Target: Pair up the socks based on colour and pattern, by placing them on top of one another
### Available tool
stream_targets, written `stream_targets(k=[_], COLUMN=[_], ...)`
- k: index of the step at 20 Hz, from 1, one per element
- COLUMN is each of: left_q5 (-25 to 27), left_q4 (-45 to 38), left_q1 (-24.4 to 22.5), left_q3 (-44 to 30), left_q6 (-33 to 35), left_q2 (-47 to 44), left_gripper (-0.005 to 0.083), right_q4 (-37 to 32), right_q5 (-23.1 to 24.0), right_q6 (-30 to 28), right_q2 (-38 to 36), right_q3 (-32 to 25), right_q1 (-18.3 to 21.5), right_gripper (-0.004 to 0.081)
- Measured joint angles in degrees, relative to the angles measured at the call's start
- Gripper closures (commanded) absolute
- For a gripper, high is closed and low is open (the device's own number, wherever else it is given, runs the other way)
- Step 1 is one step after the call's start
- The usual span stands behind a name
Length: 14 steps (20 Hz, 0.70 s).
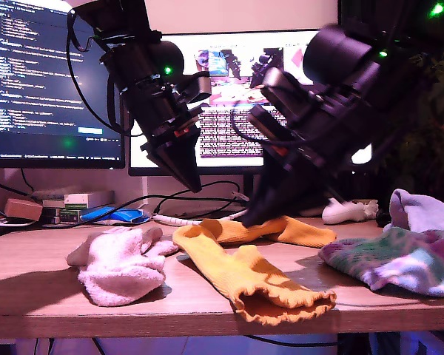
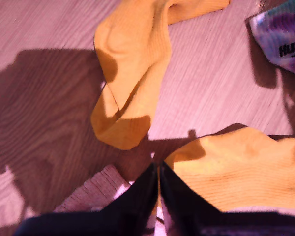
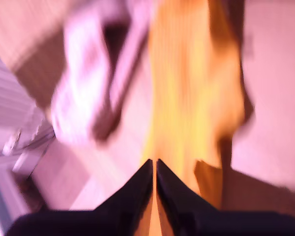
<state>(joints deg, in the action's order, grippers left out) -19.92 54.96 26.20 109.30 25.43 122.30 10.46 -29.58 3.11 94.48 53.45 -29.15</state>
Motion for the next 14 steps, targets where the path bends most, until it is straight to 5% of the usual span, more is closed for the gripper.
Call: stream_targets(k=[10, 14], left_q5=[-0.4, -0.4], left_q4=[0.4, 0.7], left_q1=[-1.7, -1.5], left_q3=[0.0, 0.0], left_q6=[-1.7, -2.6], left_q2=[0.0, 0.0], left_gripper=[0.0793, 0.0793], right_q4=[-3.5, -3.8], right_q5=[0.6, 7.6], right_q6=[0.1, 0.1], right_q2=[14.5, 15.4], right_q3=[8.5, 9.0], right_q1=[-0.3, -0.6], right_gripper=[0.0783, 0.0783])
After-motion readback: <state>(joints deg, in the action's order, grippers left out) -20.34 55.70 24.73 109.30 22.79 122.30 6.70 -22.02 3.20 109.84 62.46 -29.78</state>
